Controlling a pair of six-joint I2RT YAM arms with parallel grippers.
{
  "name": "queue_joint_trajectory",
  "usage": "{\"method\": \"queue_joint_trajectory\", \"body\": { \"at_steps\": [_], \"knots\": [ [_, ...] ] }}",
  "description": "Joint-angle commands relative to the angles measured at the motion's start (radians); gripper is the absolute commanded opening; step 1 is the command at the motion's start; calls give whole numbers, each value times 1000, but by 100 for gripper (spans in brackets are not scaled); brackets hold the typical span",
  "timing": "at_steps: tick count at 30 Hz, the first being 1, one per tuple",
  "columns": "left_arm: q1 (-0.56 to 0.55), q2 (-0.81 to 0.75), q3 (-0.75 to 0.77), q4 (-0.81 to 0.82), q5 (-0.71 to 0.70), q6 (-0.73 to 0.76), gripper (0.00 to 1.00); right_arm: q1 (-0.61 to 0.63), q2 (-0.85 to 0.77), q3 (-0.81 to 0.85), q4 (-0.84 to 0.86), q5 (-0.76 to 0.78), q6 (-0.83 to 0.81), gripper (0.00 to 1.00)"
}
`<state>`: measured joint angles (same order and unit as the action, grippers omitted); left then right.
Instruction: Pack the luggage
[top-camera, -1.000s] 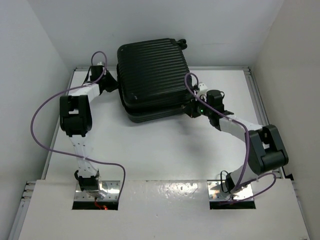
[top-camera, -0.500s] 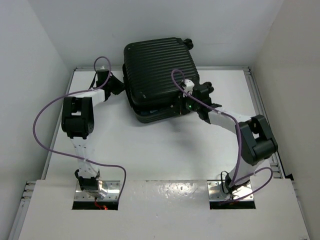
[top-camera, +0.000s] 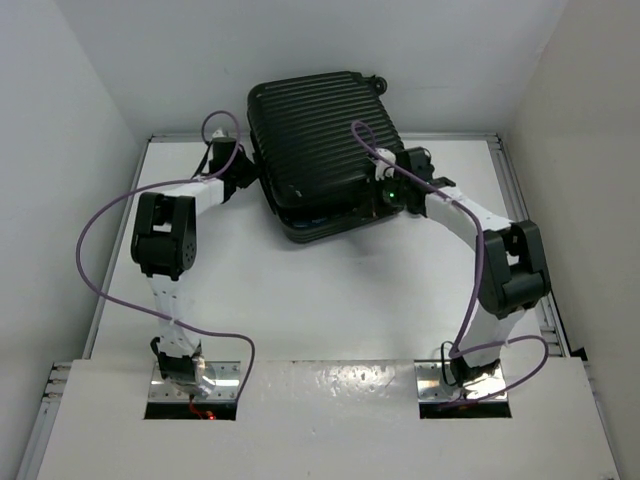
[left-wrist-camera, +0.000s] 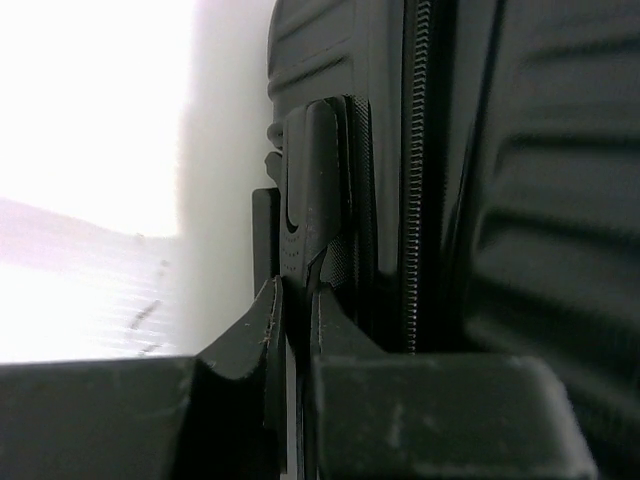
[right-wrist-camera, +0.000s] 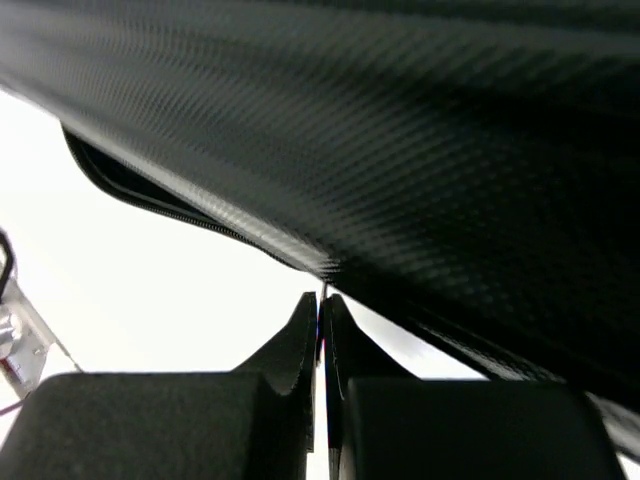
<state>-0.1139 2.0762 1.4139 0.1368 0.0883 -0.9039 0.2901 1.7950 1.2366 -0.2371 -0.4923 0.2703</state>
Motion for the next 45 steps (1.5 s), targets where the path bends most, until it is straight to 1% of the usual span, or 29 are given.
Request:
{"method": "queue_joint_trajectory", "body": {
  "at_steps": [1, 3, 4, 6, 7, 8, 9, 12, 14, 16, 17, 19, 21, 22, 24, 25, 26, 28, 29, 30, 31, 33, 34, 35, 36, 40, 41, 42, 45],
  "knots": [
    [-227, 42, 101, 41, 370, -81, 0, -124, 35, 22, 572, 123, 50, 0],
    [-243, 55, 119, 29, 370, -81, 0, -96, -75, -73, 550, 92, 44, 0],
    [-263, 55, 119, 41, 370, -81, 0, -86, -132, -171, 547, 90, 34, 0],
    [-283, 44, 80, 85, 361, -114, 0, -63, -187, -232, 538, 113, 38, 0],
    [-302, 30, 39, 111, 352, -137, 0, -28, -262, -258, 536, 118, 58, 0],
    [-311, 30, 19, 168, 352, -167, 0, -16, -282, -323, 524, 132, 63, 0],
    [-323, 30, 4, 194, 341, -234, 0, 29, -340, -341, 509, 180, 66, 0],
    [-366, 30, -55, 294, 312, -349, 0, 70, -403, -416, 492, 242, 116, 0],
    [-386, 19, -78, 332, 262, -384, 0, 98, -445, -434, 473, 268, 125, 0],
    [-412, 19, -78, 359, 235, -424, 0, 100, -486, -442, 431, 264, 132, 0],
    [-412, 19, -66, 381, 235, -425, 0, 101, -511, -450, 420, 259, 132, 0],
    [-421, 30, -20, 354, 208, -425, 0, 113, -540, -460, 410, 251, 139, 0],
    [-432, 61, -9, 354, 194, -425, 0, 126, -549, -457, 409, 251, 148, 0],
    [-441, 61, 6, 354, 194, -440, 0, 153, -542, -450, 410, 270, 173, 0],
    [-441, 94, 55, 331, 209, -451, 0, 202, -533, -411, 394, 280, 124, 0],
    [-441, 94, 56, 331, 209, -460, 0, 217, -533, -408, 413, 358, 100, 0],
    [-441, 94, 24, 349, 185, -469, 0, 215, -536, -411, 421, 362, 102, 0],
    [-432, 64, -9, 389, 166, -457, 0, 199, -548, -399, 420, 330, 99, 0],
    [-432, 64, -9, 370, 166, -417, 0, 179, -557, -393, 380, 299, 87, 0],
    [-408, 53, -9, 356, 166, -402, 0, 181, -577, -399, 372, 301, 86, 0],
    [-408, 53, -9, 347, 180, -391, 0, 175, -583, -408, 364, 299, 86, 0],
    [-394, 32, -23, 330, 180, -351, 0, 165, -606, -428, 364, 278, 96, 0],
    [-394, 32, -23, 290, 180, -327, 0, 167, -608, -431, 364, 273, 102, 0],
    [-394, 21, -23, 270, 180, -296, 0, 165, -609, -434, 380, 240, 125, 0],
    [-385, 7, -23, 258, 166, -296, 0, 169, -602, -434, 395, 219, 142, 0],
    [-385, -11, -101, 282, 139, -328, 0, 228, -545, -393, 407, 135, 177, 0],
    [-385, -11, -101, 282, 130, -328, 0, 239, -536, -373, 424, 129, 179, 0],
    [-385, -11, -110, 282, 130, -316, 0, 271, -523, -365, 415, 127, 173, 0],
    [-385, -21, -119, 282, 108, -305, 0, 303, -497, -321, 381, 142, 170, 0]
  ]
}}
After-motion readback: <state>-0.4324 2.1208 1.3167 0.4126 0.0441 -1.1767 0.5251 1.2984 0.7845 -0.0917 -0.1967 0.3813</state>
